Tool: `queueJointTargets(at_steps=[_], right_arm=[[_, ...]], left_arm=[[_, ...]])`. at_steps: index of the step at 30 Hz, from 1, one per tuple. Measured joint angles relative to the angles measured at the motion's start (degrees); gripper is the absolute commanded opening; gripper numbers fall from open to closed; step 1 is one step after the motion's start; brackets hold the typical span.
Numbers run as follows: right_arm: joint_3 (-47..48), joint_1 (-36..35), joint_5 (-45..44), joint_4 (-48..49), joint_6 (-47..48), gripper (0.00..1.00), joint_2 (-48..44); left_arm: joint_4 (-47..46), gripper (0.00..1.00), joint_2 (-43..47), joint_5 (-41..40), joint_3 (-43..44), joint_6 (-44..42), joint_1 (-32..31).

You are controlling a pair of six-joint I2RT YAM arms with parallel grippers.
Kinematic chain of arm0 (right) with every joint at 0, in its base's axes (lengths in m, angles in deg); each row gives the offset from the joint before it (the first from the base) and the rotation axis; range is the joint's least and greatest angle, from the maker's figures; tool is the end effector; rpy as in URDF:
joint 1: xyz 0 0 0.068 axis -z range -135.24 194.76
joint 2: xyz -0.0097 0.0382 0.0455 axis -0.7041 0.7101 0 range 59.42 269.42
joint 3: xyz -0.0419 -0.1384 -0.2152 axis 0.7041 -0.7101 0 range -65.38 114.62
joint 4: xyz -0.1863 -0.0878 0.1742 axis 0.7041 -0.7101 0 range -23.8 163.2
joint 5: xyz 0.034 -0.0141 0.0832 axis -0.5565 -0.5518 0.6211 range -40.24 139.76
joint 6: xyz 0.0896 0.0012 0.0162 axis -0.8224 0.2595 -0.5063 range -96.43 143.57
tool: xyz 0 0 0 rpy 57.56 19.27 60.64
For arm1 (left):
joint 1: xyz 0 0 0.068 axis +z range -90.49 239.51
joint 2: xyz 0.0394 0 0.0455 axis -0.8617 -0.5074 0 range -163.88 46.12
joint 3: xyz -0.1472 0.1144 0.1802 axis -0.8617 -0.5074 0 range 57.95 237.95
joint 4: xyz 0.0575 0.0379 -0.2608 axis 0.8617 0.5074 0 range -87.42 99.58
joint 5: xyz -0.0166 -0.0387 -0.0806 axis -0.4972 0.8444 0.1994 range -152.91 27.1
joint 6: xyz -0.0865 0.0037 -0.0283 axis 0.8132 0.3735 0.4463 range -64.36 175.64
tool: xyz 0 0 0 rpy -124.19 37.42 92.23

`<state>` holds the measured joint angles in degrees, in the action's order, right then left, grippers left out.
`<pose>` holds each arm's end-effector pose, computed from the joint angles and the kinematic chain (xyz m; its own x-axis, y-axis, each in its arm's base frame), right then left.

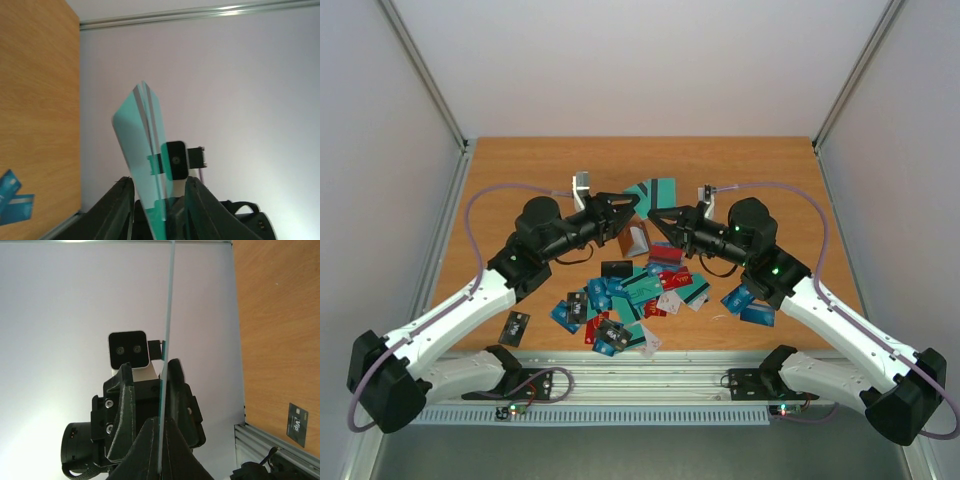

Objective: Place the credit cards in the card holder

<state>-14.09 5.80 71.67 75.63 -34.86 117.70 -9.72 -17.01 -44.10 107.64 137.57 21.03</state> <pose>0.2118 0.2105 0.3430 -0.7758 0.3893 -0.4966 -0.4042 0.2977 0.8649 0.2334 -0.2191 0.3329 -0.8352 -0.5333 -0.1340 0.1027 0.0882 -0.9908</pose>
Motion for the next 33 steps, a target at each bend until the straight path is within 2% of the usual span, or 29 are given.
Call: queueJointTargets(at_steps=[9,11,15,17,22,23,25,28,33], right_arm=[[-0.02,-0.15,-0.28,1.44,-0.04,0.01,0.00],[-0.02,-0.15,-0.28,1.57,-0.02,0.01,0.00],[-0.66,-0.15,-0.26,1.62,0.00,0.01,-0.17],[-1.11,-0.15,-0.37,1.40,0.00,0.10,-0.83],[-2.10,-0.20,-0.81,-3.61,0.61,0.68,-4.42],[-2.29,-0.22,-1.16,-5.66,0.94,0.74,-5.66],[-3.17,-0.02,-2.03,-9.84,1.18,0.81,-8.37],[-6.67,1.62,-1.95,-15.91,1.22,0.86,-11.67],[-13.68,5.81,-0.17,-24.44,1.86,0.87,-11.34]], left_arm=[[-2.14,0.09,-0.46,-1.29,0.00,0.35,-0.92],[-2.36,0.02,-0.85,-1.33,0.00,0.24,-1.09],[-3.04,0.00,-1.20,-1.51,0.00,0.07,-1.14],[-3.04,0.00,-1.40,-1.44,0.00,0.09,-1.38],[-2.23,0.00,-1.31,-1.33,0.00,-0.79,-1.73],[-1.20,0.00,-1.16,-1.44,0.00,-1.29,-1.73],[2.86,0.00,-0.35,-1.84,0.02,-2.56,-1.70],[10.93,0.00,1.40,-2.62,0.02,-5.97,-1.22],[23.74,0.00,2.10,-3.21,0.39,-15.19,0.94]])
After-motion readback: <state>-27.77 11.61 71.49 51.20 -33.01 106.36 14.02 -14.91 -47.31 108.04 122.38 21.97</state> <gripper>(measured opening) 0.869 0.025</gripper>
